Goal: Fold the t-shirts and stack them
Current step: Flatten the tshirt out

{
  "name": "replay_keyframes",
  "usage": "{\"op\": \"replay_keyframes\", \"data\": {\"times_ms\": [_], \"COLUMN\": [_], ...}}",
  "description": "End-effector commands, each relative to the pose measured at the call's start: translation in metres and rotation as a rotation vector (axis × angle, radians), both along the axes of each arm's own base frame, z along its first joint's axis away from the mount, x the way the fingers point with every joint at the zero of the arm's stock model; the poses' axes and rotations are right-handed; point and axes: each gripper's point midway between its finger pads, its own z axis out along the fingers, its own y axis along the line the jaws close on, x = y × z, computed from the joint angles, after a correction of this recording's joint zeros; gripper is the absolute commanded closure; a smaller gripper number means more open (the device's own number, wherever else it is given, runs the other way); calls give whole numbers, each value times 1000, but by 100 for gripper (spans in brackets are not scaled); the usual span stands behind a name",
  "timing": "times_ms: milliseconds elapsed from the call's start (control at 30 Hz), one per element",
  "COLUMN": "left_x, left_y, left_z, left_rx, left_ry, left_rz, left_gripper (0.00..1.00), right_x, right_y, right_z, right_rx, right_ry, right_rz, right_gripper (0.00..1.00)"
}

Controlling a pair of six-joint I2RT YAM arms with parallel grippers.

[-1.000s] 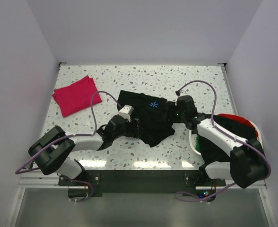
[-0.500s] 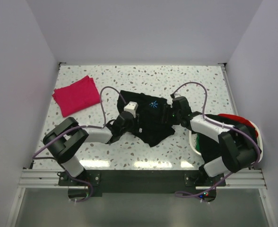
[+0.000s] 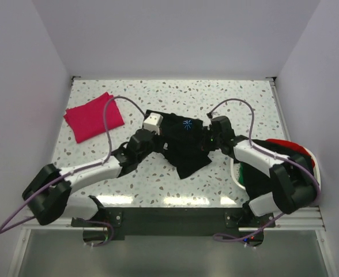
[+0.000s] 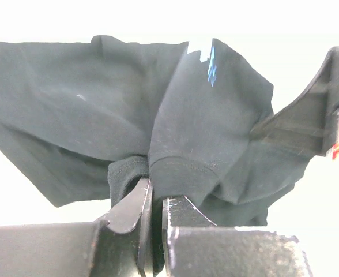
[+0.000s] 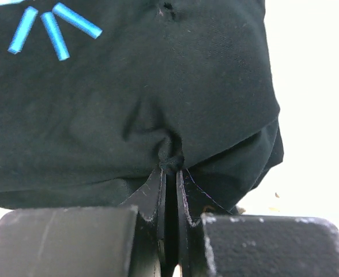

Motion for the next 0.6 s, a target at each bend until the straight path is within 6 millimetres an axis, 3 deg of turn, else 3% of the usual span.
{"op": "replay_keyframes", "data": {"times_ms": [0, 267, 300, 367, 400, 467, 567], "left_x": [6, -37, -41, -53, -57, -66, -75], "left_y": [22, 77, 83, 97, 101, 109, 115], "left_z": [82, 188, 190, 210, 223, 242, 268], "left_rx": [-43, -210, -205, -231, -251, -282, -305], "left_ry": [-184, -366, -364, -391, -413, -449, -486], "left_rz": [78, 132, 137, 147, 145, 145, 126], "left_gripper": [100, 100, 100, 100, 100, 100, 100], "right_x": [7, -26, -31, -42, -48, -58, -72], "right_y": [3, -17, -20, -23, -24, -22, -19], "right_z": [59, 159, 184, 203, 226, 242, 282], "right_rx": [50, 139, 167, 188, 216, 241, 292], "right_ry": [-143, -341, -397, -424, -471, -490, -569], "right_rz": [13, -19, -21, -12, -1, 36, 89], "right_gripper": [100, 100, 100, 100, 100, 100, 100]}}
